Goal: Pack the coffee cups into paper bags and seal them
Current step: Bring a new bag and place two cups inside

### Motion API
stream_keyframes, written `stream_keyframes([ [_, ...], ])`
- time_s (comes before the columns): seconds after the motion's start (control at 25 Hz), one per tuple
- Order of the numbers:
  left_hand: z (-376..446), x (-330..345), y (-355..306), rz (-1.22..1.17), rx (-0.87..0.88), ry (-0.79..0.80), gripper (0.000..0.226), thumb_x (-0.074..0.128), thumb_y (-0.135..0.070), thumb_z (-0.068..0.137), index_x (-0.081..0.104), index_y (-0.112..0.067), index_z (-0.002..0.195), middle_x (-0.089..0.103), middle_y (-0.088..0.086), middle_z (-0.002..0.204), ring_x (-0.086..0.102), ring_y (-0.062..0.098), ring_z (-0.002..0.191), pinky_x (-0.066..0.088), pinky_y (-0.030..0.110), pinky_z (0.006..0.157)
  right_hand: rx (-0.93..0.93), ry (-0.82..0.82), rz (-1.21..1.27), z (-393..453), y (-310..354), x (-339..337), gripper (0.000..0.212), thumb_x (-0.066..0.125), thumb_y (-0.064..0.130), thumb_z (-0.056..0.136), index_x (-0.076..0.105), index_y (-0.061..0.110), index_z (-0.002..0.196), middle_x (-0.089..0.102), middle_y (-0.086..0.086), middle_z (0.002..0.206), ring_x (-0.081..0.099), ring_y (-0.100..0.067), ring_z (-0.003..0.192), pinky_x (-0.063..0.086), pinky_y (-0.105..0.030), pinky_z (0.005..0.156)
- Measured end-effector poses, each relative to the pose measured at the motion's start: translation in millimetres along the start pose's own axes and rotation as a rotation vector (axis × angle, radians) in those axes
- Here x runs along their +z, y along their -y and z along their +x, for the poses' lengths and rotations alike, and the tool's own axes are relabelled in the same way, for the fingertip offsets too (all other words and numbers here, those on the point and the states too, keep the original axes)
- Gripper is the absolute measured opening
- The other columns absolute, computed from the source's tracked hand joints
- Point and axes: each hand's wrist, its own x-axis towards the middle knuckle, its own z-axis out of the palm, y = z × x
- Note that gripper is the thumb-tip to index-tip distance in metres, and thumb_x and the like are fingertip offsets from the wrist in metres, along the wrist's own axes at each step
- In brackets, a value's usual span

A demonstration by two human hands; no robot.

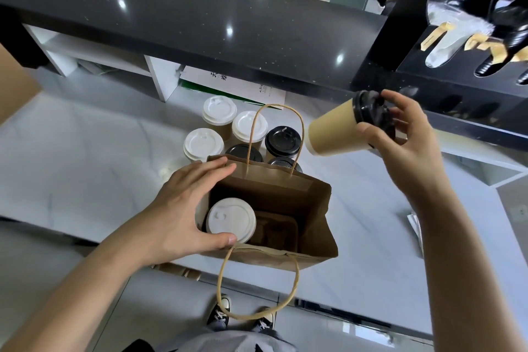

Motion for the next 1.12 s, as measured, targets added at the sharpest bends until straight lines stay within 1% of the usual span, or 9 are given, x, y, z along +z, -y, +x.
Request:
stream_keyframes([
  [0.08, 0, 0, 0, 0.004, -0.009, 0.002, 0.109, 0.084, -0.060, 0.068, 0.018, -0.054, 0.154, 0.001, -0.046, 0.155, -0.003, -0.011, 0.147, 0.013, 0.022, 0.117, -0.015, -0.001, 0.107, -11, 10, -2, 0.074, 0.066, 0.053, 0.072, 0.052, 0.035, 0.143, 0.057, -0.002, 0.134, 0.058, -0.009, 0.118, 0.053, -0.031, 0.093],
  [0.2, -1, 1, 0, -0.003, -0.010, 0.005, 0.109, 0.085, -0.059, 0.068, 0.018, -0.054, 0.155, 0.002, -0.044, 0.156, -0.003, -0.011, 0.147, 0.012, 0.020, 0.116, -0.081, 0.050, 0.263, -29, 24, -3, 0.075, 0.062, 0.046, 0.073, 0.052, 0.028, 0.145, 0.061, 0.001, 0.131, 0.059, -0.005, 0.113, 0.050, -0.019, 0.082],
  [0.4, -2, 1, 1, 0.000, -0.003, 0.011, 0.110, 0.085, -0.060, 0.068, 0.017, -0.053, 0.155, 0.003, -0.042, 0.157, -0.002, -0.011, 0.147, 0.008, 0.016, 0.114, -0.231, 0.133, 0.448, -49, 40, -9, 0.076, 0.055, 0.032, 0.075, 0.047, 0.015, 0.149, 0.059, -0.004, 0.137, 0.054, -0.020, 0.125, 0.048, -0.027, 0.090],
  [0.52, -2, 1, 1, 0.005, 0.011, 0.019, 0.111, 0.072, -0.075, 0.060, 0.015, -0.056, 0.154, 0.001, -0.043, 0.157, -0.002, -0.007, 0.149, 0.009, 0.021, 0.118, -0.320, 0.220, 0.503, -59, 52, -6, 0.076, 0.057, 0.027, 0.074, 0.044, 0.008, 0.147, 0.058, -0.003, 0.134, 0.053, -0.023, 0.125, 0.047, -0.034, 0.095],
  [0.68, -2, 1, 2, 0.006, 0.009, 0.020, 0.109, 0.066, -0.080, 0.056, 0.011, -0.063, 0.148, -0.001, -0.045, 0.155, -0.002, -0.007, 0.148, 0.008, 0.022, 0.118, -0.365, 0.386, 0.256, -70, 48, 7, 0.083, 0.077, 0.043, 0.078, 0.044, 0.011, 0.148, 0.052, -0.014, 0.139, 0.052, -0.029, 0.129, 0.046, -0.041, 0.103],
  [0.76, -2, 1, 2, 0.003, 0.002, 0.001, 0.112, 0.066, -0.079, 0.054, 0.016, -0.059, 0.152, 0.001, -0.045, 0.155, 0.001, -0.008, 0.146, 0.009, 0.021, 0.118, -0.358, 0.431, 0.026, -75, 42, 17, 0.079, 0.077, 0.043, 0.075, 0.047, 0.024, 0.146, 0.052, -0.005, 0.134, 0.052, -0.021, 0.129, 0.044, -0.032, 0.107],
  [0.88, -3, 2, 3, 0.000, 0.004, -0.011, 0.115, 0.068, -0.079, 0.054, 0.019, -0.053, 0.155, 0.004, -0.042, 0.157, 0.004, -0.007, 0.147, 0.012, 0.023, 0.118, -0.269, 0.502, -0.207, -81, 38, 28, 0.079, 0.073, 0.056, 0.070, 0.045, 0.042, 0.142, 0.047, 0.012, 0.130, 0.049, -0.007, 0.127, 0.042, -0.017, 0.103],
  [0.96, -4, 2, 4, -0.004, 0.003, -0.011, 0.114, 0.069, -0.079, 0.056, 0.018, -0.052, 0.155, 0.004, -0.043, 0.157, 0.003, -0.006, 0.149, 0.013, 0.024, 0.119, -0.232, 0.564, -0.325, -81, 35, 31, 0.080, 0.072, 0.062, 0.069, 0.041, 0.047, 0.141, 0.043, 0.019, 0.129, 0.048, -0.004, 0.124, 0.044, -0.020, 0.102],
  [1.12, -6, 2, 5, 0.005, 0.004, -0.002, 0.113, 0.080, -0.070, 0.063, 0.017, -0.051, 0.156, 0.002, -0.043, 0.157, -0.001, -0.007, 0.149, 0.011, 0.025, 0.119, -0.279, 0.631, -0.568, -83, 35, 38, 0.079, 0.077, 0.052, 0.076, 0.034, 0.048, 0.142, 0.040, 0.020, 0.131, 0.048, -0.006, 0.120, 0.045, -0.023, 0.097],
])
